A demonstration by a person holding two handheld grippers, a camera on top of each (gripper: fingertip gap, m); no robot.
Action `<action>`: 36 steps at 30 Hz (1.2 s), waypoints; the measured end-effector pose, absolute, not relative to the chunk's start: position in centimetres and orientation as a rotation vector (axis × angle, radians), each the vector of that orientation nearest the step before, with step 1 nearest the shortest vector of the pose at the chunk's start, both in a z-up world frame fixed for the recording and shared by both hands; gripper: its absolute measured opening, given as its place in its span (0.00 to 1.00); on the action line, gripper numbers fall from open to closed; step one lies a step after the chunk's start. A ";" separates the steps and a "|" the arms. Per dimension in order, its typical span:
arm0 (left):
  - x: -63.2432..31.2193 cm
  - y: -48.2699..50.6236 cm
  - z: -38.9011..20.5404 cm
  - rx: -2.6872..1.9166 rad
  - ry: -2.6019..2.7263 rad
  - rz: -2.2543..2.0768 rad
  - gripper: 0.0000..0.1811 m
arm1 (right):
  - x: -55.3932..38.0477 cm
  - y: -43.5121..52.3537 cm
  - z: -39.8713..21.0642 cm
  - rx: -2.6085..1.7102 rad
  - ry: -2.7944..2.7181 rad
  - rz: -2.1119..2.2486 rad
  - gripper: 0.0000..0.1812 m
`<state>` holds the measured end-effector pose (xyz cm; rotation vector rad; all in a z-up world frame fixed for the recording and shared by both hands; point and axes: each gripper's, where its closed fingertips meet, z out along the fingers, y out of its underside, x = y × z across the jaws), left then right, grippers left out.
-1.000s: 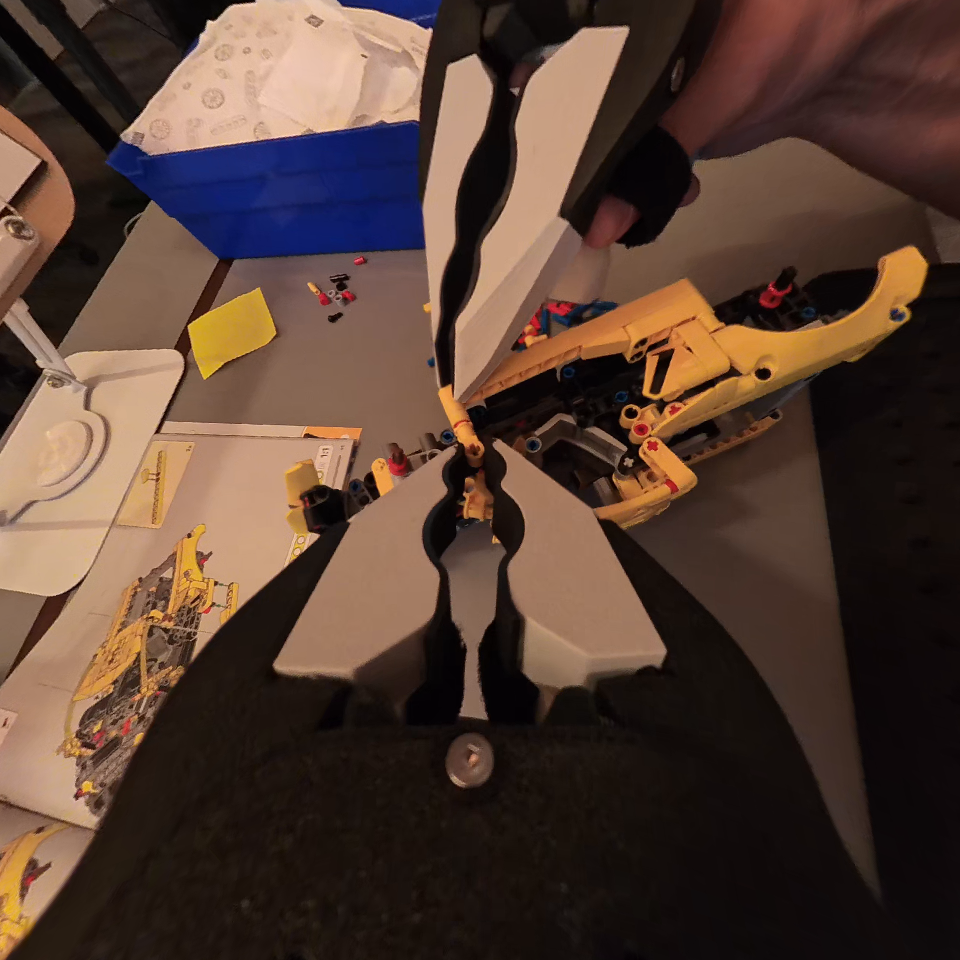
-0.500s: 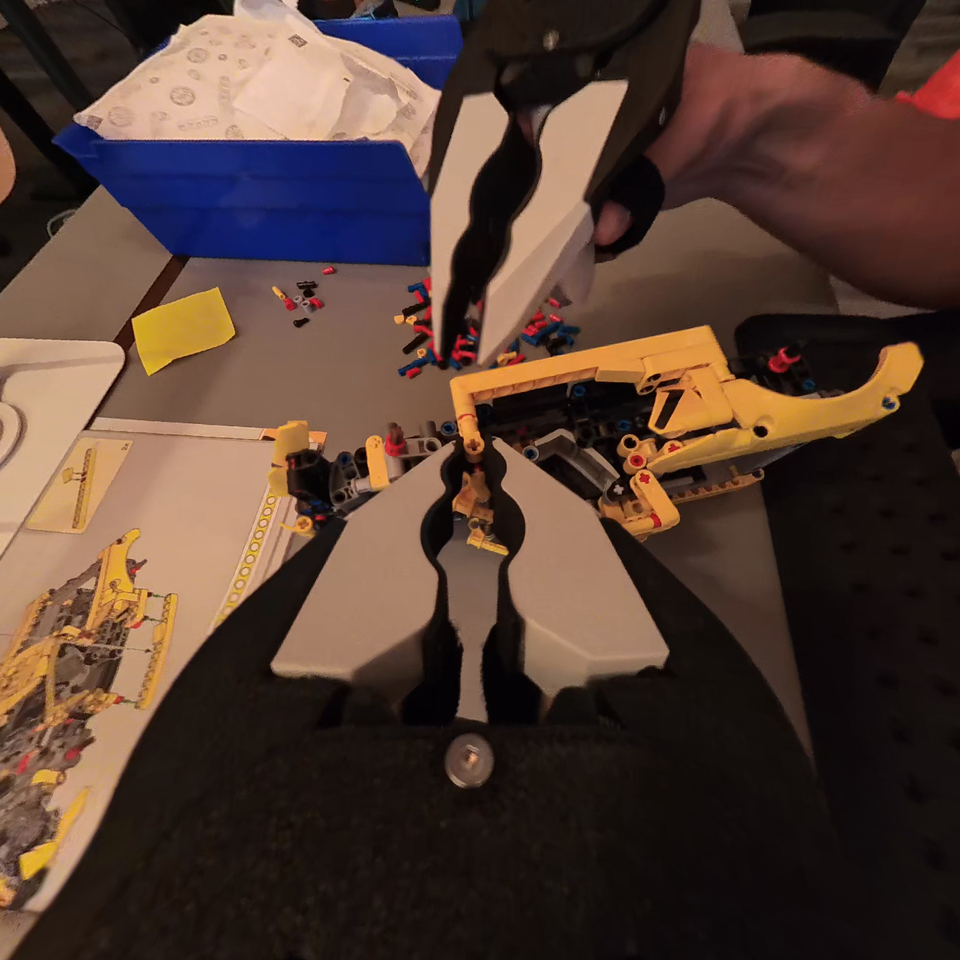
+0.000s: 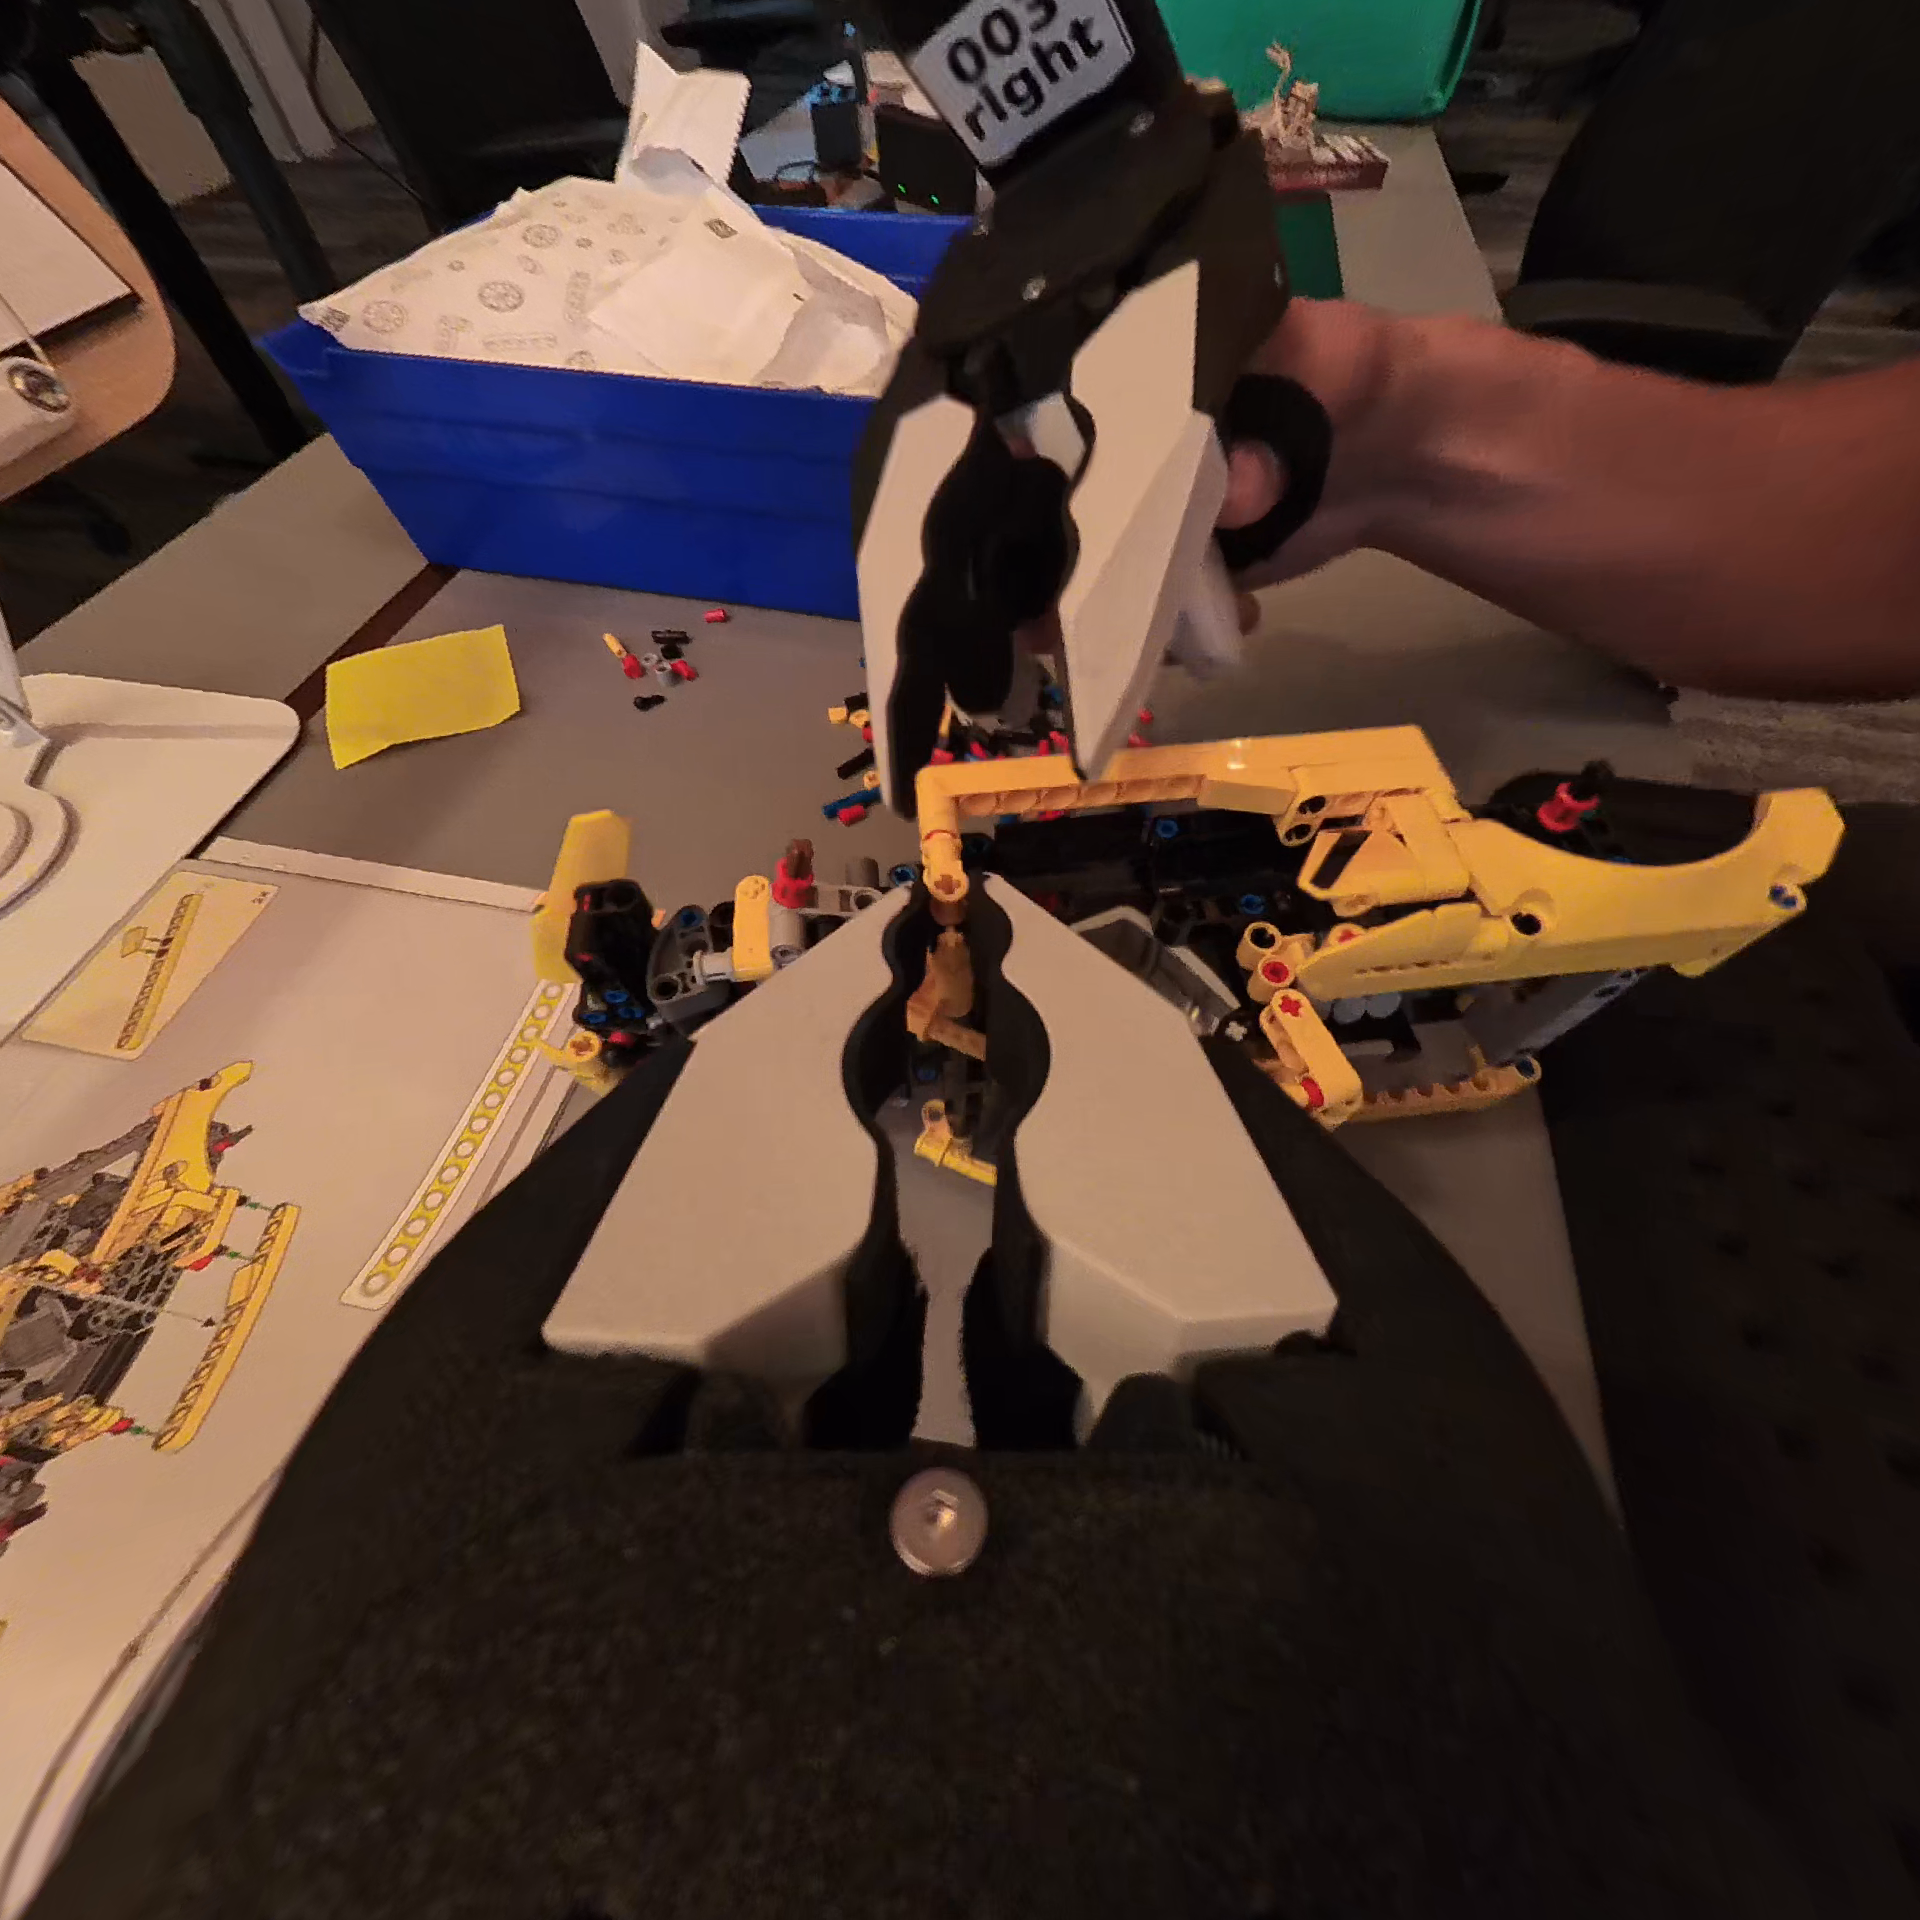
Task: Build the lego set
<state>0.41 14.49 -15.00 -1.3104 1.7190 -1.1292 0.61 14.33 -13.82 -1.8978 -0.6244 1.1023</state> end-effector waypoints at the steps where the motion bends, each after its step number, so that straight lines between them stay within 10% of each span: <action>1: 0.6 14.5 -15.0 -1.320 1.688 -1.137 0.03 | 0.3 14.3 -14.0 -1.944 -0.579 1.123 0.22; 36: -0.9 14.4 -16.5 -1.454 1.395 -1.451 0.13 | 1.3 14.9 -14.6 -2.520 0.151 0.044 0.18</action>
